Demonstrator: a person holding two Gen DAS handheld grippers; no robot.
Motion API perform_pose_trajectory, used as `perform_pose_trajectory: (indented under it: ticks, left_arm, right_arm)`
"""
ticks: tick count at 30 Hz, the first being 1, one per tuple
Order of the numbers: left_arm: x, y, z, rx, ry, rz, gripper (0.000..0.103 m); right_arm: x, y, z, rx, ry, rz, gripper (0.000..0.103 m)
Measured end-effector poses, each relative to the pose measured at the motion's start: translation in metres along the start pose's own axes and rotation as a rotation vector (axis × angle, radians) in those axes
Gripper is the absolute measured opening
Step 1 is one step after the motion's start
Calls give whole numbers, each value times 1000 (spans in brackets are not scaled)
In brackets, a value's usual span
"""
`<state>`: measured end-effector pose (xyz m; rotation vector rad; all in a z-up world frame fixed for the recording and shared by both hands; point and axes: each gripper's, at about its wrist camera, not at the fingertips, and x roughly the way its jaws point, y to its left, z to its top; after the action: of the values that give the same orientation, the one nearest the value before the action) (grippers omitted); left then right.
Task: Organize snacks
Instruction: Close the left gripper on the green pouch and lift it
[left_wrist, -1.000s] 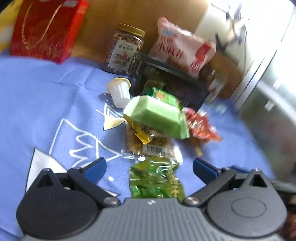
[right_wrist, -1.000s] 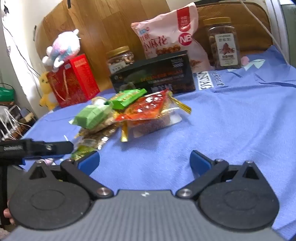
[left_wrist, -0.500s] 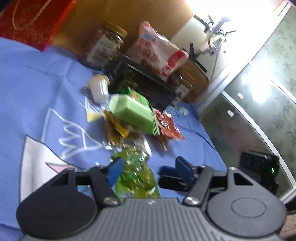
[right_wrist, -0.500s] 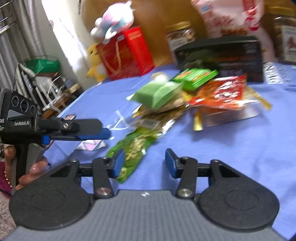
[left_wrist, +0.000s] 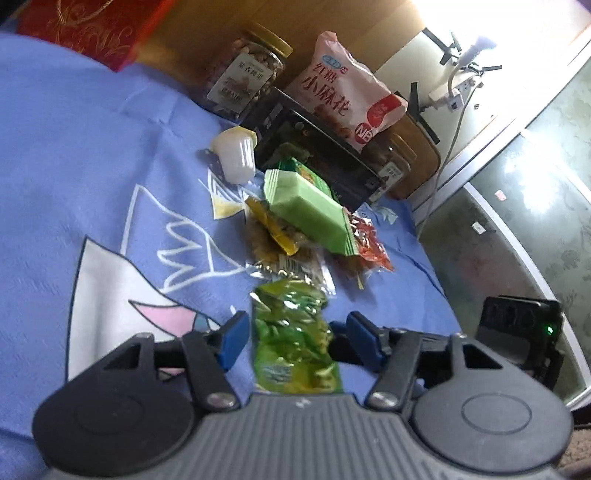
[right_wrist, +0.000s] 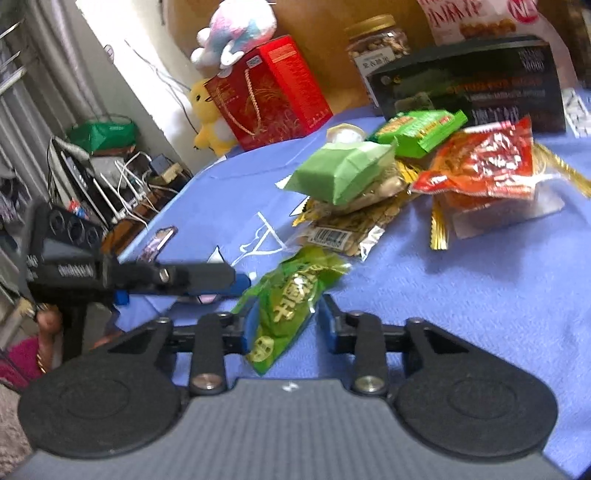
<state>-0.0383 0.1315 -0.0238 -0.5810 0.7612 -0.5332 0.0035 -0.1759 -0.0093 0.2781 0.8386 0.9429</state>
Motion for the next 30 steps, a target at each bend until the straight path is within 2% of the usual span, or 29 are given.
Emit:
perform_pose_trajectory:
  ticks: [1,6,12,16,20,23,25,27,30]
  left_arm:
    - [0,-1,1,5,-1,5,59]
    - [-2,0,2,-11,-6,-6,60]
    - [4,-2,-1,-56,12,-84,60]
    - [16,-9,5,-67,22,-133,63]
    - [35,-20,10,-28,59,-123,67]
    - [50,-27,10,-8,101,-137,67]
    - [58,-31,12,4,115,-152,73]
    - [65,-36,16,5,120,-171,94]
    - [76,-43,19,7,146,-226,99]
  right_arm:
    - [3,-2,1,24,14,21,25]
    - [9,-1,6,37,11,36,21]
    - [-13,-12,11,96,-65,125,14]
    - [-30,-17,12,86,-112,107,12]
    - [-48,-31,8,105,-155,43,10]
    - [-64,-45,3,162,-201,52,10]
    - [-70,-51,1,185,-221,67,10]
    - [-74,-54,0,202,-236,81,10]
    - [-79,-63,0,251,-264,127,10]
